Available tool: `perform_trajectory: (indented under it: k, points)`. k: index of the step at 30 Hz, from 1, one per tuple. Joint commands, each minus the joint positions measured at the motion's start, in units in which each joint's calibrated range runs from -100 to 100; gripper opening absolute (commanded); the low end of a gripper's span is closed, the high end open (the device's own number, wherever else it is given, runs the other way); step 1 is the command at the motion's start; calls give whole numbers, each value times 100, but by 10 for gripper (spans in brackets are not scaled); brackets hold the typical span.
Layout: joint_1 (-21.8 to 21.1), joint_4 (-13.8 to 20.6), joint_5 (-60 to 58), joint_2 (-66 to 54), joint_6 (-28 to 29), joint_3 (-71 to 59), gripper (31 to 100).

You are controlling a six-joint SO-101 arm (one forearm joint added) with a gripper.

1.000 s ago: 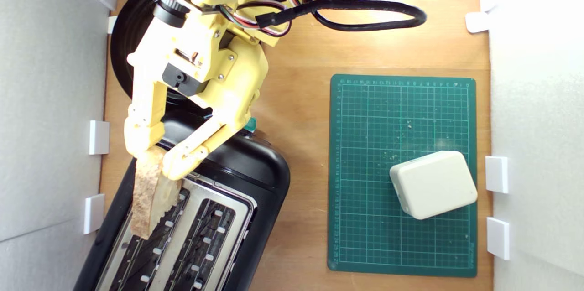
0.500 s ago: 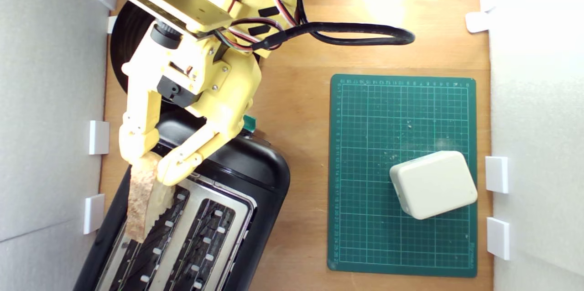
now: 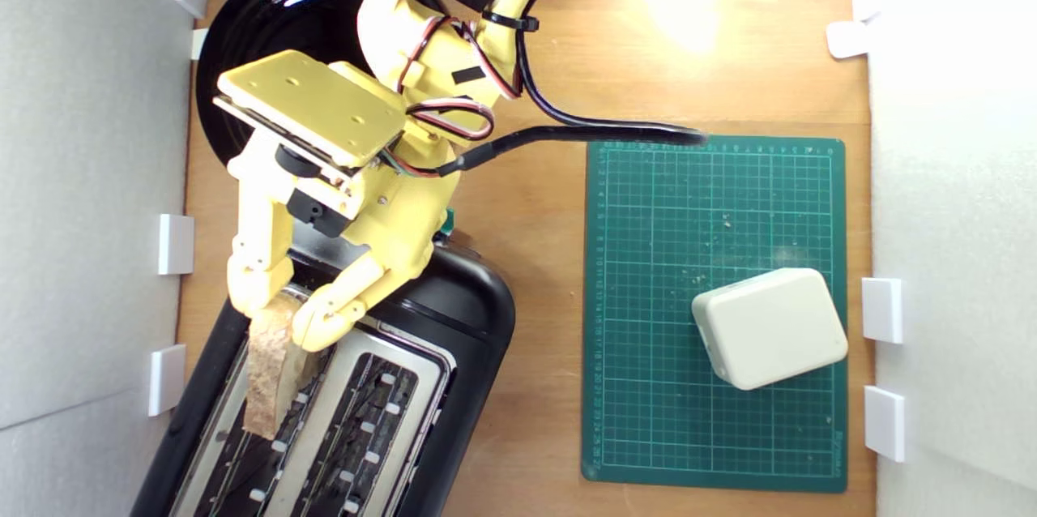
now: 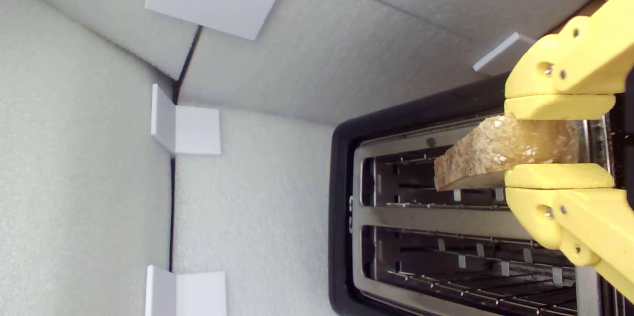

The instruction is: Pick bread and place in toaster

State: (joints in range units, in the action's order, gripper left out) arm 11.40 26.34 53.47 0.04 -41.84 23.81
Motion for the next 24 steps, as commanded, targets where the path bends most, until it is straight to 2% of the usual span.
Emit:
perform_trajectory:
  k: [1, 9, 24]
  points:
    - [190, 49, -6, 137, 1, 184, 497]
    - [327, 13, -441, 420, 12, 184, 501]
    - [287, 4, -510, 728, 127, 184, 506]
